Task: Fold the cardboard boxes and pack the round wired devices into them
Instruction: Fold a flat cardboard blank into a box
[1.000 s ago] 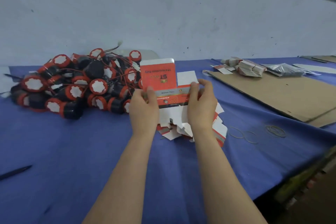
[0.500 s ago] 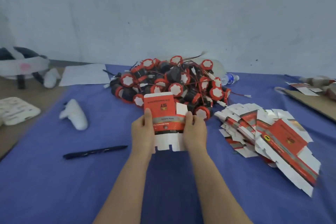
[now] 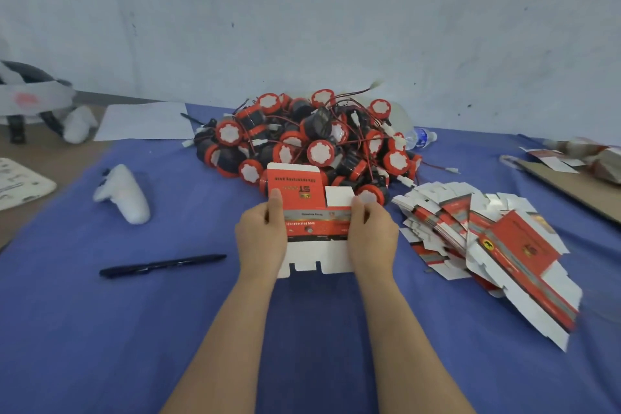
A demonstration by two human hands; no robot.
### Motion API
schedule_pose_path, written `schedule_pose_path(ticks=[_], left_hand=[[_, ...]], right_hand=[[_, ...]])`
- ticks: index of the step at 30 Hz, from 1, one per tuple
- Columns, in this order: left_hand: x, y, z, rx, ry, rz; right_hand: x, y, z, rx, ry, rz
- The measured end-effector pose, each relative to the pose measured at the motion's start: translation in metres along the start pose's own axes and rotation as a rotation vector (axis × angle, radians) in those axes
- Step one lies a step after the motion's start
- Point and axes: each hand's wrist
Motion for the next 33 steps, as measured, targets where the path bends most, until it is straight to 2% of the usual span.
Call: schedule_pose_path(ticks=[2, 5, 9, 11, 13, 15, 18, 21, 25, 28, 33], left_hand=[[-0.003, -0.004, 0.002, -0.131, 0.162, 0.092], [-0.007, -0.005, 0.002, -0.287, 0.382, 0.312], [-0.008, 0.0, -0.001, -0.261, 0.61, 0.451], [-0.01, 0.0, -0.003, -0.194, 0.779, 0.546], [-0.011, 0.003, -0.007, -0.133, 0.885, 0.668], [-0.007, 0.007, -0.006, -0.068, 0.776, 0.727], [0.001, 0.013, -0.003, 0.001, 0.446, 0.645], [0.004, 0.012, 0.001, 0.011, 0.329, 0.563], [0.004, 0.012, 0.003, 0.048, 0.198, 0.555], [0.005, 0.014, 0.002, 0.097, 0.158, 0.48], [0.005, 0.01, 0.002, 0.036, 0.199, 0.185]], right_hand=[[-0.002, -0.001, 0.0, -0.007, -0.064, -0.006], [-0.006, -0.005, 0.0, 0.145, -0.202, -0.004], [-0.001, -0.001, 0.008, 0.384, -0.525, -0.03], [0.002, 0.001, 0.009, 0.394, -0.608, -0.047], [0.002, 0.0, 0.007, 0.368, -0.581, -0.059], [0.004, -0.001, 0.004, 0.344, -0.549, -0.06], [0.008, -0.002, -0.001, 0.336, -0.528, -0.033], [0.011, -0.002, -0.004, 0.31, -0.467, 0.006], [0.014, -0.001, -0.002, 0.246, -0.37, 0.044], [0.013, 0.001, 0.001, 0.182, -0.293, 0.075], [0.016, 0.01, 0.006, 0.118, -0.238, 0.181]])
Point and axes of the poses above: each hand's wrist, its own y-axis away from the middle knuckle, its own x-axis out of the palm, z = x × y, and after that the axes turned 12 degrees about -y, right-handed
